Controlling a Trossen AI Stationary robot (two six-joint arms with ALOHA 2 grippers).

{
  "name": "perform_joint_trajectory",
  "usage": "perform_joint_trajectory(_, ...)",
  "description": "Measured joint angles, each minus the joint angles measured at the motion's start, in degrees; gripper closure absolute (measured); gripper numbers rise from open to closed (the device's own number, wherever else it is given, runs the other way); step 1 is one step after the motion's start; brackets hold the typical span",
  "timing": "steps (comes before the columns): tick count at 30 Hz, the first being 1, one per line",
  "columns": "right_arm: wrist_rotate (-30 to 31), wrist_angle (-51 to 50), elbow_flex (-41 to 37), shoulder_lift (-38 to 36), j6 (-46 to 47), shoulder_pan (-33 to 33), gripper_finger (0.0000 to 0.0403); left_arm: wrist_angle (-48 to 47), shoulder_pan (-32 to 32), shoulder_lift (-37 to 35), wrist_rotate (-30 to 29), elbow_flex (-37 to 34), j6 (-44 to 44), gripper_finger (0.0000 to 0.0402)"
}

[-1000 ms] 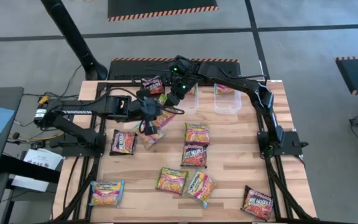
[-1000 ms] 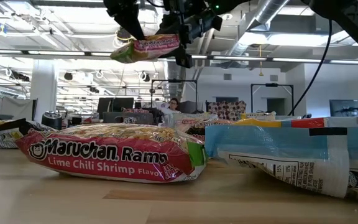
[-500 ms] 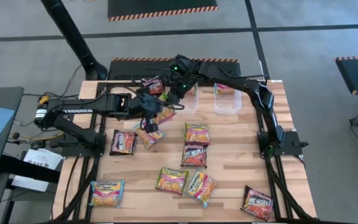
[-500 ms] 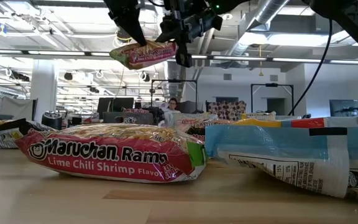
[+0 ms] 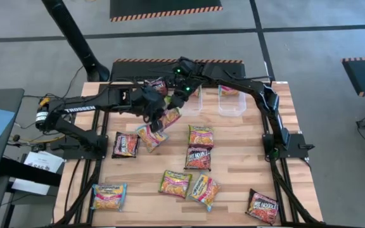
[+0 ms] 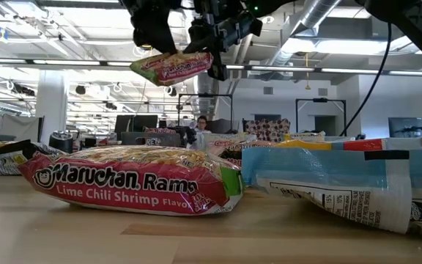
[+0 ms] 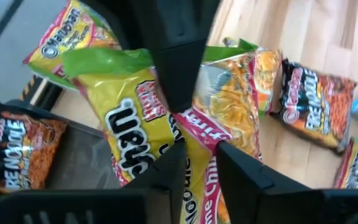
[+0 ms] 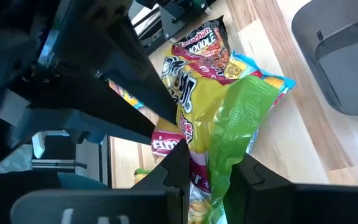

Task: Sort Maruchan noodles
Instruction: Put the green noodle pack into the left transparent bin

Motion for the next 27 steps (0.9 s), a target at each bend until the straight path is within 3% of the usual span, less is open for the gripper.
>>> perform_joint_trajectory(11,0.0,-8.1,0.0,0.1,-6.1,-4.1,0.0326,1.1,3.1,-0.1,0.8,4.7,-0.2,0.0292)
perform_joint_trajectory(20,0.2,-13.2,0.0,0.1,-13.4,-8.5,0.0326,0.8,3.5,-0.1,-4.9,10.6,3.7,0.0291)
perform_joint_trajectory(27,0.4,-19.7,0.0,0.1,-19.6,-11.9,0.0326,-1.5,3.5,-0.1,-5.2,12.5,5.7,0.0291)
